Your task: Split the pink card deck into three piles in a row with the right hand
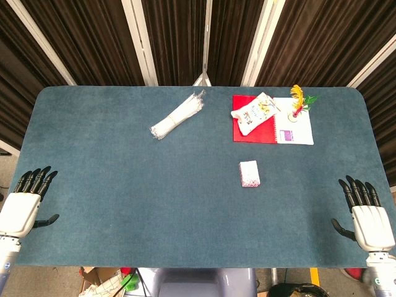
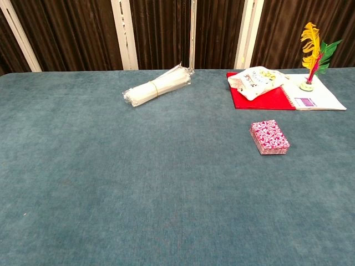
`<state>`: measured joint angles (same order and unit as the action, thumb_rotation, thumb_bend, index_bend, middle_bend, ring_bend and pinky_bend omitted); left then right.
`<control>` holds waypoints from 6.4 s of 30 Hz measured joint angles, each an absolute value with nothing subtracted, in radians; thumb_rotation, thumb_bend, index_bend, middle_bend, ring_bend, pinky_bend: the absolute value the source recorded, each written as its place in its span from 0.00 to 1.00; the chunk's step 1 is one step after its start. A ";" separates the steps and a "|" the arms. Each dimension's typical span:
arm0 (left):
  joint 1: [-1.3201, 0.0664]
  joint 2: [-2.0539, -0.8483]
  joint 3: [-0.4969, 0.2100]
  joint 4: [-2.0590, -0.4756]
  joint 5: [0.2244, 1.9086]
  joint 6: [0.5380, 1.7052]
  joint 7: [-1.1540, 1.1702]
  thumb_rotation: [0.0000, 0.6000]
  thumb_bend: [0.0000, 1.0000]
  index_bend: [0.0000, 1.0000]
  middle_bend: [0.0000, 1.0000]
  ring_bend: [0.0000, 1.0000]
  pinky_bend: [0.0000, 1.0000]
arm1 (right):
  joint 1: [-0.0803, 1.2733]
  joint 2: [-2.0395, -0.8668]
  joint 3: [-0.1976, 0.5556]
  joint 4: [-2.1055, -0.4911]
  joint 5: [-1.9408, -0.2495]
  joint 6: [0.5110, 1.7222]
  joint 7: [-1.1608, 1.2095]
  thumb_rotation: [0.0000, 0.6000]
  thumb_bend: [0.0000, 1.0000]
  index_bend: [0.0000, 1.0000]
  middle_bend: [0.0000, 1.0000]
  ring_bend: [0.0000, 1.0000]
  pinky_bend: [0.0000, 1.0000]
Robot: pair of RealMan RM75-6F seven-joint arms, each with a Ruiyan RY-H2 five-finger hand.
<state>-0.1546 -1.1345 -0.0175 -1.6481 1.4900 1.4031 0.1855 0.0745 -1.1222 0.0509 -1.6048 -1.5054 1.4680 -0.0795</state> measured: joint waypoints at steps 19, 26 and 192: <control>-0.154 -1.130 -0.018 -1.651 1.494 1.406 0.161 1.00 0.00 0.00 0.00 0.00 0.00 | 0.099 -1.118 0.066 -1.658 -1.489 1.431 -0.047 1.00 0.28 0.00 0.00 0.00 0.00; -0.157 -1.126 -0.023 -1.654 1.494 1.405 0.140 1.00 0.00 0.00 0.00 0.00 0.00 | 0.172 -1.121 0.101 -1.725 -1.452 1.331 -0.083 1.00 0.27 0.00 0.00 0.00 0.00; -0.187 -1.072 -0.018 -1.721 1.423 1.310 0.051 1.00 0.00 0.00 0.00 0.00 0.00 | 0.649 -1.382 0.137 -1.444 -0.862 0.964 -0.355 1.00 0.23 0.55 0.52 0.31 0.00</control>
<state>-0.1866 -1.0717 -0.0179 -1.7211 1.4232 1.3103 0.0512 0.6485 -1.3823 0.1366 -1.4437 -0.8623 0.9643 -0.3551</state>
